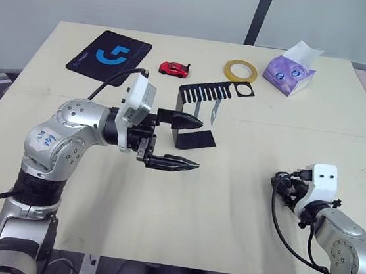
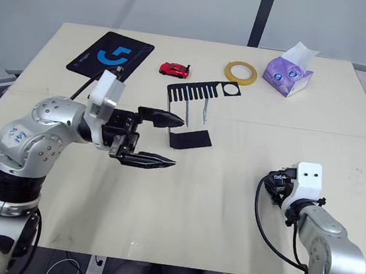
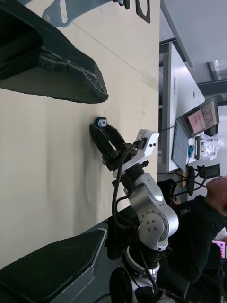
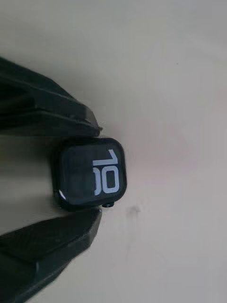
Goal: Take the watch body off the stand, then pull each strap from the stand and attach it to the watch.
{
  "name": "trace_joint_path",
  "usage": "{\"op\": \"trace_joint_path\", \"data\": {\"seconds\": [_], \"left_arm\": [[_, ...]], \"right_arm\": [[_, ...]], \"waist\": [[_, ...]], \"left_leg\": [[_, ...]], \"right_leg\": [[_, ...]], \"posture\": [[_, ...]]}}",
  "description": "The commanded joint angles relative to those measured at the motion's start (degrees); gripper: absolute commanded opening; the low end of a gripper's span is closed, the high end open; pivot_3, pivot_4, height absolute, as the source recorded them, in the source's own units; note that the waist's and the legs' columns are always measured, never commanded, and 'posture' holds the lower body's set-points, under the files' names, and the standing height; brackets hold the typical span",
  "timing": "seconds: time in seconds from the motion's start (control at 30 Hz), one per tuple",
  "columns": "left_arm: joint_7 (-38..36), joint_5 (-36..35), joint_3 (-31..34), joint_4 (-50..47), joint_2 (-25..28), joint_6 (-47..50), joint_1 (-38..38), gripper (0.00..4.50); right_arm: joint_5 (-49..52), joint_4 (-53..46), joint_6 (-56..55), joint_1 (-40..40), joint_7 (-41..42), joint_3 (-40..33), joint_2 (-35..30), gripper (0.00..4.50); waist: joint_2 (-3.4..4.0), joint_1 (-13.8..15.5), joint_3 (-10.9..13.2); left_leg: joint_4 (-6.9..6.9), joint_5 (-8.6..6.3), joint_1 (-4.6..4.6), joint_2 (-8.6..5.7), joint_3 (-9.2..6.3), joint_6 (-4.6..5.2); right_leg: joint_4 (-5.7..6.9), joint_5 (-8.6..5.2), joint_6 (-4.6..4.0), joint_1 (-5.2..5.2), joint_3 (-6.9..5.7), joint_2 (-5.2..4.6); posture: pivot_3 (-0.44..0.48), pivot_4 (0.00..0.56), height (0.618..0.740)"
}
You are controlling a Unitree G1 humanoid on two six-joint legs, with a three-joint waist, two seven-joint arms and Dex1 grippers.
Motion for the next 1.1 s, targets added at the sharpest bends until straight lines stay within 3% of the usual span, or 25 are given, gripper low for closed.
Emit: {"op": "trace_joint_path", "data": {"seconds": [0.03,0.13,0.3,0.43,0.6,0.83,1.0,1.1], "left_arm": [[0.54,-0.90,1.95,-1.79,1.66,0.84,0.78,4.50],[1.28,-1.96,4.08,-2.46,3.93,2.72,4.93,4.50],[1.72,1.06,10.49,-1.40,10.53,0.76,17.23,4.50],[2.11,3.17,17.40,4.87,14.72,-1.27,24.44,4.50],[2.45,7.06,24.74,14.12,18.55,-6.35,30.58,4.50],[3.58,9.55,27.01,17.68,18.34,-10.94,32.25,4.50],[6.28,7.71,24.77,10.90,15.38,-9.14,30.69,4.50],[13.18,7.73,20.53,3.95,10.43,-6.02,27.22,4.50]], "right_arm": [[0.16,-3.33,-0.03,2.92,1.76,-2.55,-3.58,4.42],[1.85,-8.13,0.76,6.54,4.34,-5.62,-6.95,4.42],[8.56,-13.41,-1.96,17.62,17.82,-18.83,-13.63,4.42],[11.54,-11.02,-7.30,29.36,31.55,-31.00,-16.99,4.42],[11.18,-3.03,-14.97,38.13,41.17,-40.01,-17.49,4.42],[11.25,1.50,-19.42,40.64,44.14,-42.63,-17.61,4.42],[11.83,1.25,-20.12,37.66,42.20,-40.47,-18.04,4.42],[13.82,-3.46,-19.19,33.45,38.16,-37.68,-17.16,4.42]], "waist": [[0.00,0.10,0.00],[0.05,0.10,-0.02],[0.06,-0.08,-0.02],[0.05,0.29,-0.01],[0.00,0.97,-0.03],[0.01,1.20,-0.03],[0.01,1.17,-0.03],[0.00,1.19,-0.03]], "left_leg": [[0.01,0.00,0.00,0.00,-0.04,0.00],[0.00,0.00,0.01,0.00,-0.06,0.00],[-0.03,0.00,0.05,0.03,-0.03,0.00],[-0.05,-0.05,0.30,0.07,-0.15,0.08],[-0.30,-0.31,0.90,0.09,-0.06,0.26],[-0.34,-0.47,0.92,0.19,-0.07,0.08],[-0.41,-0.51,0.97,0.19,-0.04,0.00],[-0.40,-0.50,0.99,0.17,0.00,-0.01]], "right_leg": [[-0.01,0.00,0.00,0.03,-0.03,0.00],[-0.03,0.00,0.00,0.05,-0.05,0.00],[-0.06,0.00,0.00,0.07,-0.04,0.00],[-0.31,0.00,0.00,0.46,-0.13,0.04],[-0.90,0.01,0.02,1.02,-0.10,-0.06],[-0.98,0.01,0.02,1.00,0.37,-0.47],[-0.95,0.01,0.01,0.97,0.40,-0.50],[-0.92,0.02,0.02,0.99,0.42,-0.50]], "posture": [[0.000,0.150,0.738],[0.000,0.150,0.738],[0.000,0.150,0.738],[0.000,0.150,0.738],[0.000,0.150,0.738],[0.000,0.150,0.738],[0.000,0.150,0.738],[0.000,0.150,0.738]]}}
